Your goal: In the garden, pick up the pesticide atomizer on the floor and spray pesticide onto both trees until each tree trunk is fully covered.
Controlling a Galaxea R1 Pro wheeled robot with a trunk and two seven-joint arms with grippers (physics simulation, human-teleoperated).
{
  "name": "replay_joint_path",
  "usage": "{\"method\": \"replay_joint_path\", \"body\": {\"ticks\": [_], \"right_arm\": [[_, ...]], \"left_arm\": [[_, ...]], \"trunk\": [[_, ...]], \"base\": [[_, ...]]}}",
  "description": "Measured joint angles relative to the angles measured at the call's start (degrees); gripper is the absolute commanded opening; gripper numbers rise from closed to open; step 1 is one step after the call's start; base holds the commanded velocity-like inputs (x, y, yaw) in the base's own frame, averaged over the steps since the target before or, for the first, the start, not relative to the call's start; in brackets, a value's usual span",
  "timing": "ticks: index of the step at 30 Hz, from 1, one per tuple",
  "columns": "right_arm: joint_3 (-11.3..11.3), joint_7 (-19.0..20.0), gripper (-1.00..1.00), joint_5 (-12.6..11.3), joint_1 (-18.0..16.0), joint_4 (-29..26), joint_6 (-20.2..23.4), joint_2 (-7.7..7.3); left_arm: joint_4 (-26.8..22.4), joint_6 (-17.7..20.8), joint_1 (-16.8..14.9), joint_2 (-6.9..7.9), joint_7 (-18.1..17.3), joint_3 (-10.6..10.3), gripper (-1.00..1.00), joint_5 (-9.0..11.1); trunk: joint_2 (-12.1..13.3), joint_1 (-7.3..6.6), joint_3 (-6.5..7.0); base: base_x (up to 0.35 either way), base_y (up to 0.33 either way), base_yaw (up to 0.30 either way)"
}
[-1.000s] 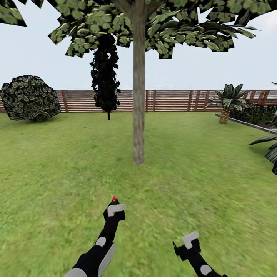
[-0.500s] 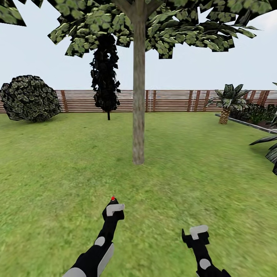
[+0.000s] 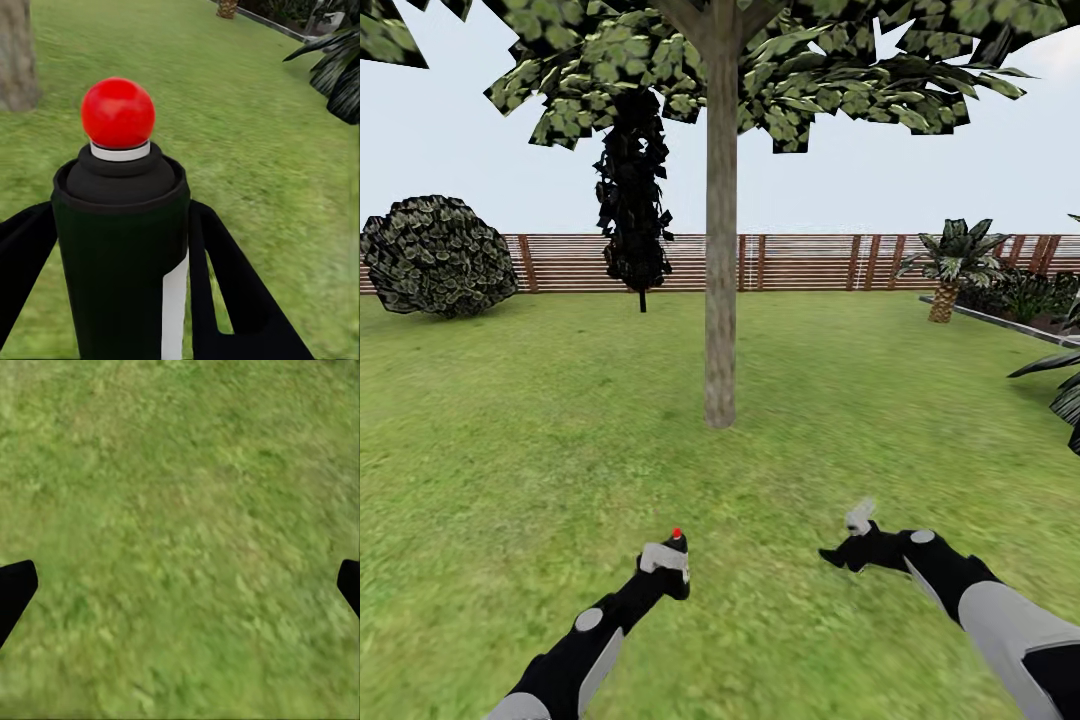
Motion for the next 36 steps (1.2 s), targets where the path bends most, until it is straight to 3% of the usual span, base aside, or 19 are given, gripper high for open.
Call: {"method": "replay_joint_path", "body": {"ticks": [4,9,10,13,14,18,23,24,30,36], "right_arm": [[-0.06,4.84,1.0,-0.14,-4.65,-0.01,1.59,-0.54],[-0.06,9.15,1.0,-1.41,-8.44,-0.01,4.04,-0.57],[-0.07,10.39,1.0,-1.95,-8.96,-0.01,4.22,-0.57],[-0.08,15.91,1.0,-6.59,-11.38,-0.01,4.83,-0.41],[-0.07,17.38,1.0,-8.84,-11.98,-0.06,5.32,-0.06],[-0.03,21.21,1.0,-12.5,-12.78,-2.28,8.43,1.76],[0.12,24.98,1.0,-13.9,-13.07,-7.42,12.89,4.78],[0.15,25.4,-1.0,-14.05,-13.1,-8.0,13.47,5.87],[0.34,26.16,-1.0,-13.88,-13.1,-8.89,14.4,10.49],[0.57,26.31,-1.0,-13.72,-13.09,-8.96,14.53,13.25]], "left_arm": [[-1.64,2.54,-0.01,0.98,-4.92,-0.02,-1.0,-0.03],[-2.31,3.24,0.0,1.29,-6.45,-0.08,-1.0,-0.07],[-2.38,3.26,-0.01,1.32,-6.55,-0.09,-1.0,-0.07],[-4.08,3.43,-0.01,1.37,-7.43,-0.12,-1.0,-0.04],[-4.93,3.51,-0.01,1.38,-8.59,-0.16,-1.0,-0.02],[-6.21,3.92,-0.01,1.37,-12.19,-0.2,-1.0,-0.05],[-6.78,5.07,0.01,1.41,-14.09,-0.15,-1.0,0.04],[-6.84,5.18,0.0,1.41,-14.26,-0.13,-1.0,0.06],[-6.93,5.3,0.01,1.49,-14.55,0.03,-1.0,0.08],[-6.98,5.35,0.01,1.46,-14.59,-0.19,-1.0,0.15]], "trunk": [[0.0,0.0,0.0],[0.0,0.0,0.0],[0.0,0.0,0.0],[0.0,0.0,0.0],[0.0,0.0,0.0],[0.0,0.0,0.0],[0.0,0.0,-0.01],[0.0,0.0,-0.01],[0.0,0.0,-0.01],[0.0,0.0,-0.01]], "base": [[0.0,0.0,0.0],[0.0,0.0,0.0],[0.0,0.0,0.0],[0.0,0.0,0.0],[0.0,0.0,0.0],[0.0,0.0,0.0],[0.0,0.0,0.0],[0.0,0.0,0.0],[0.0,0.0,0.0],[0.0,0.0,0.0]]}}
